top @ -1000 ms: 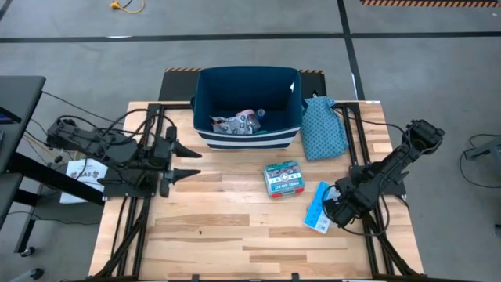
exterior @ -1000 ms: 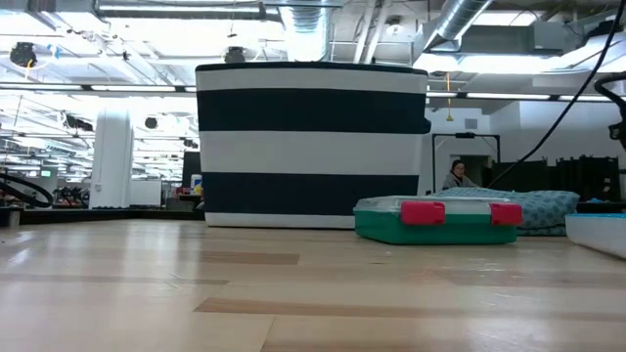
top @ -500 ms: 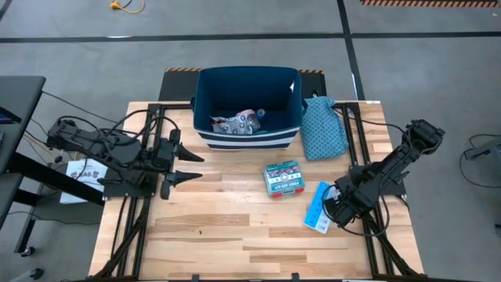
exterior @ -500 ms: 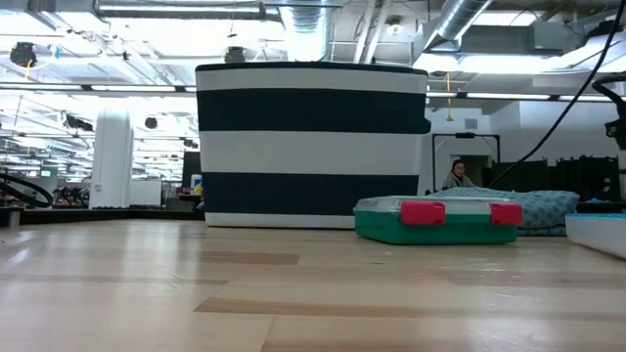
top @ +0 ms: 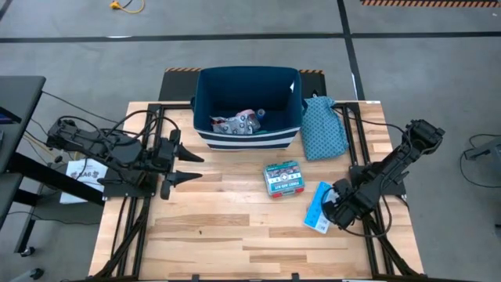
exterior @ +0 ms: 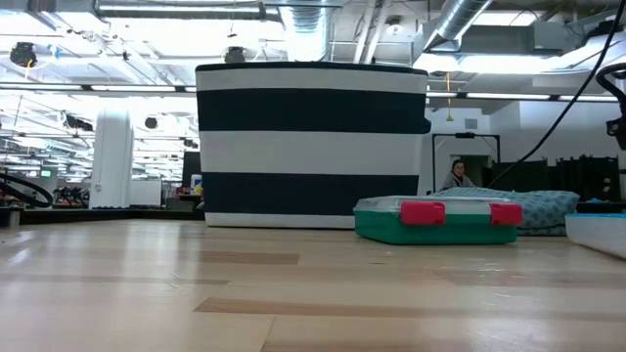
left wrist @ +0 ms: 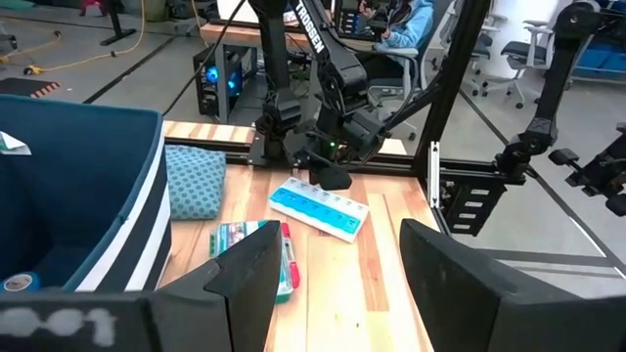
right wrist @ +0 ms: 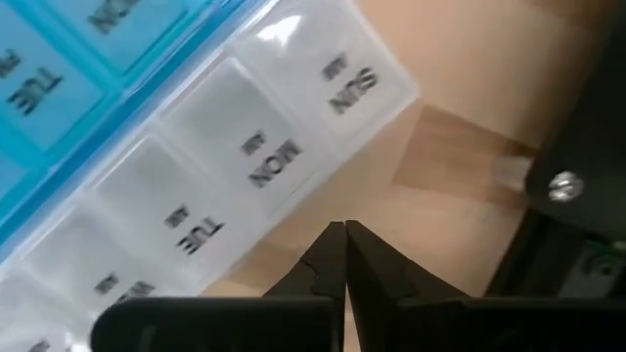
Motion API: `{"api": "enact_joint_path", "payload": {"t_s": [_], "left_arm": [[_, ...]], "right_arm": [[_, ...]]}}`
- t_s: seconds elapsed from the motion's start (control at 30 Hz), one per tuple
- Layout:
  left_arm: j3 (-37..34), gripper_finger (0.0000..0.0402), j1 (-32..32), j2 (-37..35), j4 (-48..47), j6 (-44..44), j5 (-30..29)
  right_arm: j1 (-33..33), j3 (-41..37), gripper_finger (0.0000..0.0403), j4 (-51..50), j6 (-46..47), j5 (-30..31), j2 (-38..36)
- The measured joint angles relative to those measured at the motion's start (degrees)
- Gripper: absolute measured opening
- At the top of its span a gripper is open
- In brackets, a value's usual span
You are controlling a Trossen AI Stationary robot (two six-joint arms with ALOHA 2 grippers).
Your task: Pick & place medical supplies in basket/bin
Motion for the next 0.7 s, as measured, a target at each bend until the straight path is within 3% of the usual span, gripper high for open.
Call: {"api": "enact_joint_path", "payload": {"t_s": [0.43,0.7], "left_arm": [[0.0,0.0199,0.0,0.0,-1.2,0.0,0.0],[0.0,0.0199,0.0,0.0,-1.3,0.0,0.0]], "right_arm": [[0.0,0.0,0.0,6.3,-2.7,0.0,0.0],[-3.4,0.0,0.0,4.4,-7.0,0.0,0.5]]}}
